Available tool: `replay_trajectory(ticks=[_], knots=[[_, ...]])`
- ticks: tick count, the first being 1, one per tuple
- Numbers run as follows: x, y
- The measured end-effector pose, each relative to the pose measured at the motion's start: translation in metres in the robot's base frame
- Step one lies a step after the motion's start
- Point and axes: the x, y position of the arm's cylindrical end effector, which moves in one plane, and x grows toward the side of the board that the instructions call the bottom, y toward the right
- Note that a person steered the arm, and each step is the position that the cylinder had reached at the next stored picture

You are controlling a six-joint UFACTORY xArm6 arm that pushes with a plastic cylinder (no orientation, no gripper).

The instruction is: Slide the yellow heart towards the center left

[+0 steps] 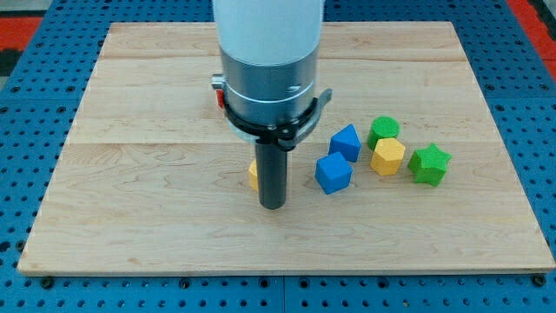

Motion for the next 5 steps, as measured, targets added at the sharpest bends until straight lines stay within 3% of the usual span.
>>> replay_trajectory(ticks=[5], knots=[[0.011, -0.019]])
